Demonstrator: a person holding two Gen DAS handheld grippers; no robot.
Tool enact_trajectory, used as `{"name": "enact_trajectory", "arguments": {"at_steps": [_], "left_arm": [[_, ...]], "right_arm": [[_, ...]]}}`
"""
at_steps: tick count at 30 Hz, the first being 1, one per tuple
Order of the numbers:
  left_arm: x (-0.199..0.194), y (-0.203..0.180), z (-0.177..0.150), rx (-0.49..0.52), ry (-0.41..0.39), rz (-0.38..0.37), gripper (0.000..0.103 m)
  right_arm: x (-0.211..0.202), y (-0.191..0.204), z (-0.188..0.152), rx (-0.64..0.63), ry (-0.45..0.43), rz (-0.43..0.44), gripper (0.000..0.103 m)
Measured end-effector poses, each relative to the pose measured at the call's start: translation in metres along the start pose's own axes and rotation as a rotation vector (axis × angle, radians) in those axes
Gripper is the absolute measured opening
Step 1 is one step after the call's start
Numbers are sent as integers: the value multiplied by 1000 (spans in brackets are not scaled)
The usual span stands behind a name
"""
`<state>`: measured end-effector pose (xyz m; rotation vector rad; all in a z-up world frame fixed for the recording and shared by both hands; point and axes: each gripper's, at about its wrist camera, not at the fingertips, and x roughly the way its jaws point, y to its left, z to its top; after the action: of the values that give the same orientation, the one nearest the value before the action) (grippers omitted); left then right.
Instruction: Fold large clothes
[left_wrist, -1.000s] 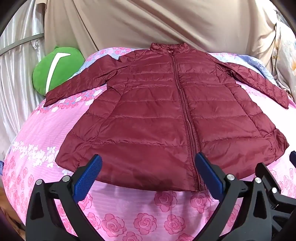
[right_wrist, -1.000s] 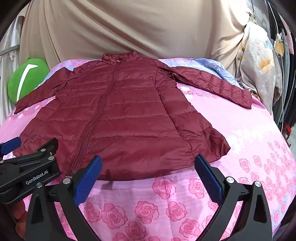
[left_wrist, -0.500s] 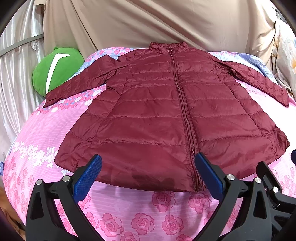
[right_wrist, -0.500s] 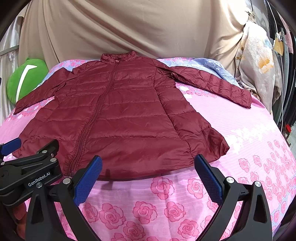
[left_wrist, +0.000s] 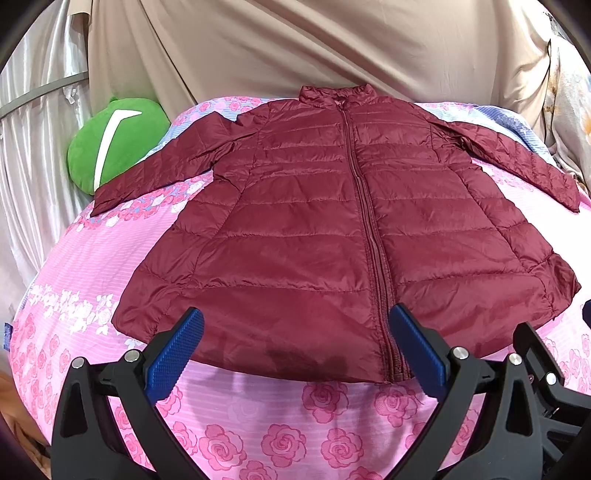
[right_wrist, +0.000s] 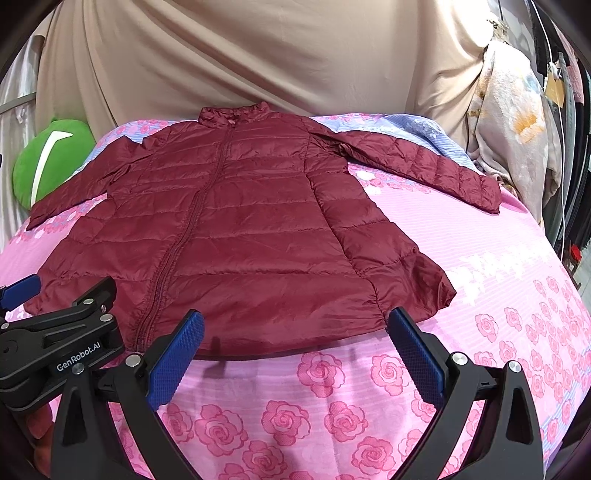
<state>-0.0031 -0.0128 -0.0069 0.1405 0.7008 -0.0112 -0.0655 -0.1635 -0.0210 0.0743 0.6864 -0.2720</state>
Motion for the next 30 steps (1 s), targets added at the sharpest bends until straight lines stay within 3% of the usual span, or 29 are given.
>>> {"name": "enact_trajectory", "arguments": {"at_steps": [30], "left_arm": [[1, 4, -5, -5, 8, 5, 98]], "right_arm": [[0, -4, -2, 6, 2, 4, 98]]}}
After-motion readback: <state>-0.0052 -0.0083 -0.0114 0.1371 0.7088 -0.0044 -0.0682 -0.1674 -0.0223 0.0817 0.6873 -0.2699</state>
